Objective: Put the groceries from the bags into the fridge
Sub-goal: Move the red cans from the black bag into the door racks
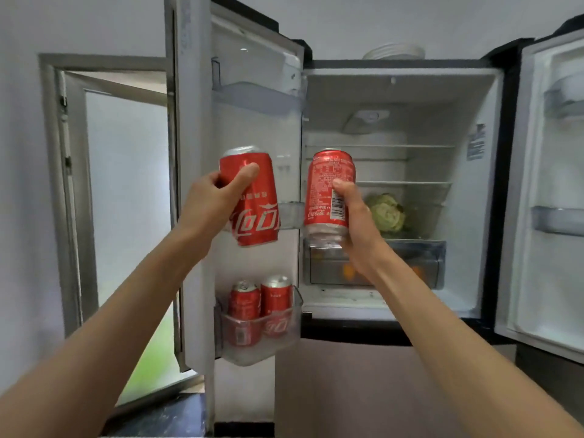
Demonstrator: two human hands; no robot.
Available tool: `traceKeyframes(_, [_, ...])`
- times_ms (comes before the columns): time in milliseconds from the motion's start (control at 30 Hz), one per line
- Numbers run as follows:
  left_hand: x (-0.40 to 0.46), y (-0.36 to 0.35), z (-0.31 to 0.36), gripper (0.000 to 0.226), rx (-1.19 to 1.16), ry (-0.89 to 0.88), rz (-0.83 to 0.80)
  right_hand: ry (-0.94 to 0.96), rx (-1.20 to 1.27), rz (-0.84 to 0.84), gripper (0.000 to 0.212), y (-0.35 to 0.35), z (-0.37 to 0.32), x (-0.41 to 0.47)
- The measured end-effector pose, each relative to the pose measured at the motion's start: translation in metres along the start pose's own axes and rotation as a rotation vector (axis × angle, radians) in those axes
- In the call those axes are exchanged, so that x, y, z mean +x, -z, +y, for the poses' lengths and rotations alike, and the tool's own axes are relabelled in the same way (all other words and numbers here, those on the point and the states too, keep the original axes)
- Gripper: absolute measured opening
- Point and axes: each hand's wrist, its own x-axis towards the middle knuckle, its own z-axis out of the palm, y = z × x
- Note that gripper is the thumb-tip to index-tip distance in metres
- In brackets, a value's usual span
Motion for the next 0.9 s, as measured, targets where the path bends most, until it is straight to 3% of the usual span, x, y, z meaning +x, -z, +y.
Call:
traceKeyframes(167, [0.055, -0.029, 0.023, 0.026, 0.08, -0.052, 0.13, 0.023, -0.025, 0.009, 0.051, 0.008, -0.011, 0.084])
traceKeyframes(367, [0.1, -0.034, 0.007, 0.021, 0.336, 0.012, 0.242, 0.067, -0.037, -0.097, 0.025, 0.008, -0.004, 0.139])
traceKeyframes(500, [0.113, -0.034, -0.013, 0.027, 0.443, 0.104, 0.217, 0.096, -0.166, -0.154, 0.043, 0.0, 0.006, 0.162])
traceKeyframes(633, [0.118, -0.035, -0.027, 0.024, 0.551, 0.123, 0.172, 0.108, -0.347, -0.262, 0.018, -0.005, 0.026, 0.173])
traceKeyframes(767, [0.124, -0.034, -0.036, 0.022, 0.586, 0.143, 0.142, 0.153, -0.511, -0.325, 0.024, -0.005, 0.044, 0.175])
traceKeyframes(900, [0.125, -0.033, -0.045, 0.023, 0.595, 0.172, 0.127, 0.138, -0.51, -0.333, 0.024, 0.0, 0.048, 0.177])
